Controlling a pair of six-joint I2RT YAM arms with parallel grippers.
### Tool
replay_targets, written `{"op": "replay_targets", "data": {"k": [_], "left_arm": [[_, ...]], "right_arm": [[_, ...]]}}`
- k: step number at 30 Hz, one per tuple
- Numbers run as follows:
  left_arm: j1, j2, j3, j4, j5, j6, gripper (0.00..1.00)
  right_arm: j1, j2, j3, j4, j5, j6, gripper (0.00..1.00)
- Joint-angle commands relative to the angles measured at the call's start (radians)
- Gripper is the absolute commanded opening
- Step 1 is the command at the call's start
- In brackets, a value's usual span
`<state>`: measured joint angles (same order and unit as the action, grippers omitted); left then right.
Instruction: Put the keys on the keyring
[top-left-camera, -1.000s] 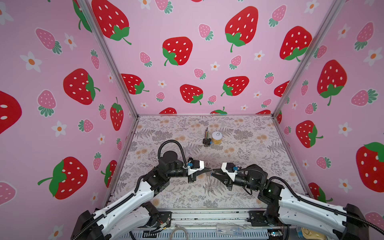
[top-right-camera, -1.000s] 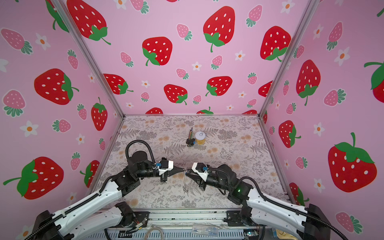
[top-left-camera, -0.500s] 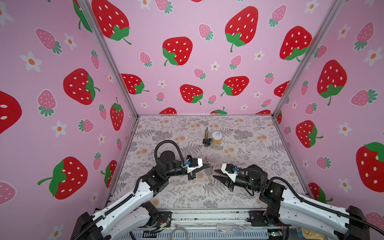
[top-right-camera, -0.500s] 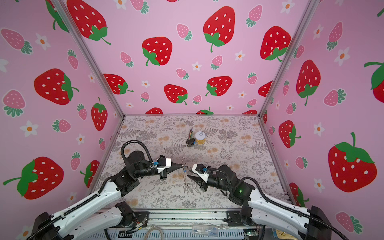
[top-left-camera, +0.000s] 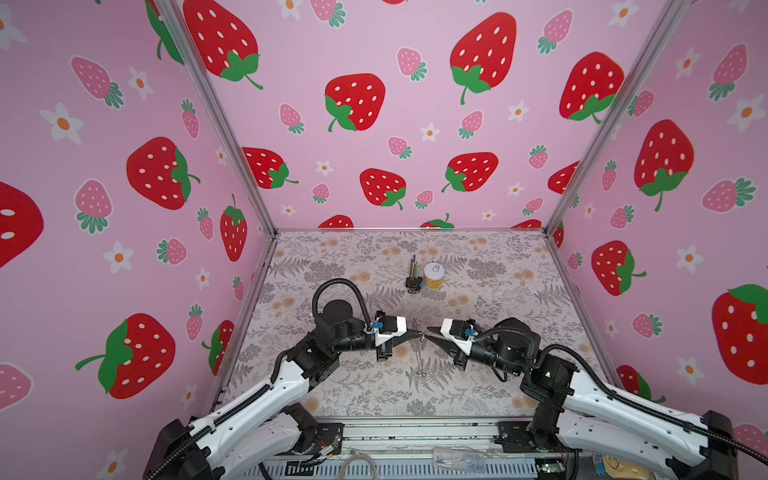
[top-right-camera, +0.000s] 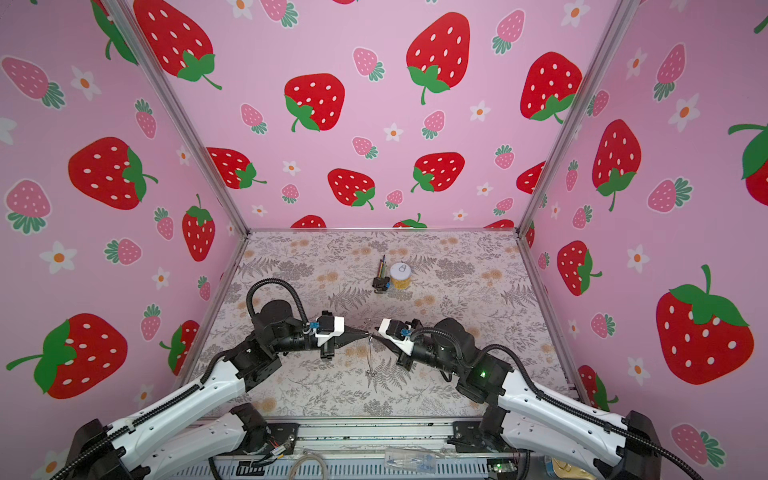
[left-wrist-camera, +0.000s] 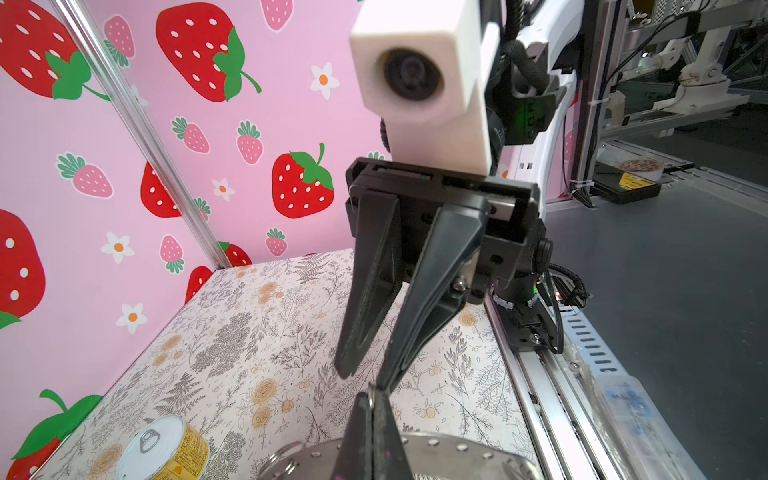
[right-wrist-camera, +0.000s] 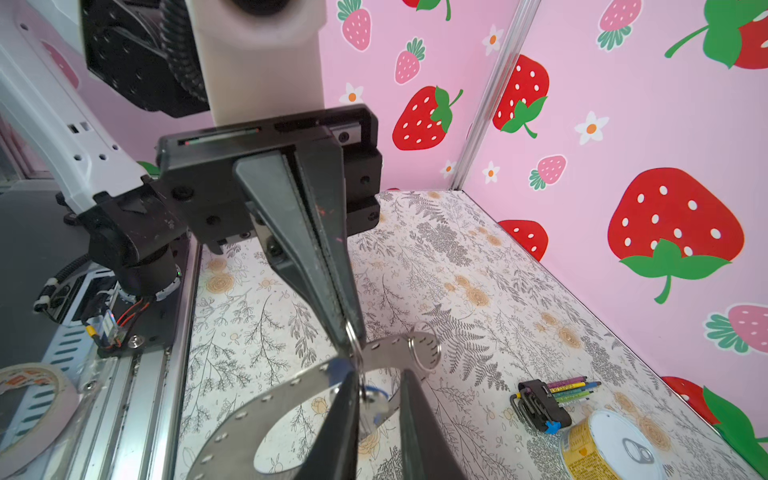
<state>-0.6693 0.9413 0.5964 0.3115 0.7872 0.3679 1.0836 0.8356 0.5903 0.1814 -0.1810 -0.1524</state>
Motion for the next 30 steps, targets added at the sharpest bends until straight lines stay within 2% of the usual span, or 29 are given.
{"op": "replay_targets", "data": {"k": [1, 9, 16, 22, 30], "left_arm": [[0.001, -0.007, 0.004, 0.039, 0.030, -0.003, 0.00], [0.001, -0.010, 0.009, 0.040, 0.041, -0.011, 0.00], [0.001, -0.011, 0.013, 0.034, 0.032, -0.017, 0.00], [-0.005, -0.006, 0.016, 0.067, -0.080, -0.090, 0.00], [-0.084, 0.017, -0.003, 0.180, -0.253, -0.121, 0.00]], "right_arm": [[-0.002, -0.001, 0.027, -0.040, -0.025, -0.027, 0.20], [-0.002, 0.009, 0.034, -0.029, -0.045, -0.025, 0.14], [-0.001, 0.025, 0.048, -0.034, -0.059, -0.030, 0.00], [0.010, 0.021, 0.055, -0.077, 0.017, -0.038, 0.00], [0.058, 0.068, 0.087, -0.084, 0.105, -0.037, 0.00]]}}
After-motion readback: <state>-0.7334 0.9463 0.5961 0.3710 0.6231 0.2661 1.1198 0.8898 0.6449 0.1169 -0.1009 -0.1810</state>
